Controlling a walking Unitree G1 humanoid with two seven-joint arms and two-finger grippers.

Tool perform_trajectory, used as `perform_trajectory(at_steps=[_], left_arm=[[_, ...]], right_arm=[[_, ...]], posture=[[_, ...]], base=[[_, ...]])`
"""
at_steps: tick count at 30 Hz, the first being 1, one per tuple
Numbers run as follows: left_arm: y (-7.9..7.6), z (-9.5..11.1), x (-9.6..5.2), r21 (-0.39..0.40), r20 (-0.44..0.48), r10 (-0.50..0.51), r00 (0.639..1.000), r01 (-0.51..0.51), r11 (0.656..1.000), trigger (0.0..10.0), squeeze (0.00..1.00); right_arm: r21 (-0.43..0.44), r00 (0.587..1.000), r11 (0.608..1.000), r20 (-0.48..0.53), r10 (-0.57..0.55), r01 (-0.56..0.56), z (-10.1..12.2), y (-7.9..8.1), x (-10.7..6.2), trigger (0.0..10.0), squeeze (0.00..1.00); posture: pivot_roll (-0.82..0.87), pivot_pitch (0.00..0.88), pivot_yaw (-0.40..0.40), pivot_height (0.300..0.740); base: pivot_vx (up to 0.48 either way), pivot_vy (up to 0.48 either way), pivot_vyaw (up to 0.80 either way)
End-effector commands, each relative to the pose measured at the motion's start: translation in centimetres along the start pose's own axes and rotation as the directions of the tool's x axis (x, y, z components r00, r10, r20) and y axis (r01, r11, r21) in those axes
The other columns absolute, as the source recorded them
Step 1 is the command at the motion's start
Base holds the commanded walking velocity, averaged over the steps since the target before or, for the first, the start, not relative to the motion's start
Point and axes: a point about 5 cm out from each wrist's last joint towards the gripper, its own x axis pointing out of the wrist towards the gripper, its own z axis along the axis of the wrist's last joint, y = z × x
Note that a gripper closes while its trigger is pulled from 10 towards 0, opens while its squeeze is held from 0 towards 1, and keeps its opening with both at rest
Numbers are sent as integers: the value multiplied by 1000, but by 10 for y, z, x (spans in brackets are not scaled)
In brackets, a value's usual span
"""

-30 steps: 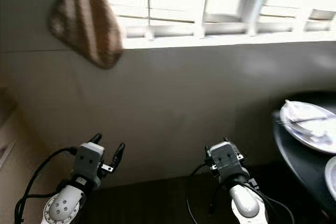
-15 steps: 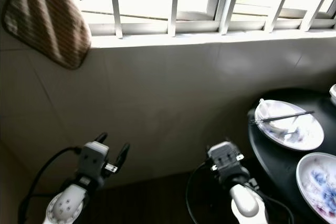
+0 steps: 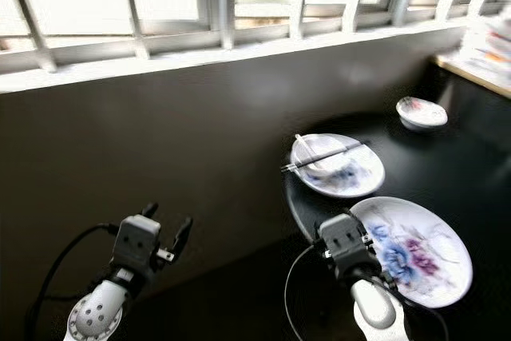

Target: Kitchen organization

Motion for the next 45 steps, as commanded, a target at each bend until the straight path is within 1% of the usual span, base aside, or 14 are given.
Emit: perform_trajectory(at_steps=[1,4,7,22,26,31,38,40,42,44,45], left_arm=[[5,-1,-3,11,-10,9,1000,-9,1000,10000,0],[5,-2,-3,12,-11,9,1000,-9,1000,10000,0],[5,-2,-3,12,-11,9,1000,-9,1000,10000,0],[5,-3,-3,-1,-23,14,1000,-14,1000,10000,0],[5,-3,-3,-6,-25,12,1000,-12,1000,10000,0],[6,-2,-3,-9,-15,15,1000,-15,1000,10000,0],[5,-2,-3,-5,-17,11,1000,-11,1000,10000,0],[5,-2,-3,-5,-18,10,1000,-10,1000,10000,0],[5,-2,-3,-5,-19,9,1000,-9,1000,10000,0],[5,-3,-3,-5,-20,9,1000,-9,1000,10000,0],[5,-3,-3,-5,-21,8,1000,-9,1000,10000,0]], right_arm=[[-5,1000,1000,18,0,0,6,1,3,10000,0],[-3,1000,1000,-1,1,-1,3,1,4,10000,0],[-2,1000,1000,2,2,-2,4,1,4,10000,0],[-12,1000,1000,6,7,-7,5,1,5,10000,0],[-4,1000,1000,4,12,-12,4,2,5,10000,0],[2,1000,1000,4,12,-12,4,2,5,10000,0],[-11,1000,1000,-7,24,-24,3,3,6,10000,0],[-24,999,999,-24,25,-25,1,3,6,10000,0],[-70,998,997,-56,-26,22,0,-3,7,10000,0],[-40,995,999,-99,-30,26,-4,-4,7,10000,0],[-5,991,1000,-133,-12,11,-8,-3,8,10000,0]], posture=[[11,0,-34,740],[12,0,-35,740],[11,0,-35,740],[10,0,-34,740],[9,0,-33,740],[8,0,-32,740],[8,0,-32,740],[9,0,-33,740],[12,0,-35,740],[11,0,-36,740],[11,0,-36,740]], base=[[0,0,0],[0,0,0],[0,0,-675],[0,0,0],[0,437,0],[0,0,0],[0,0,0],[0,0,0],[0,0,0],[0,0,0],[0,0,0]])
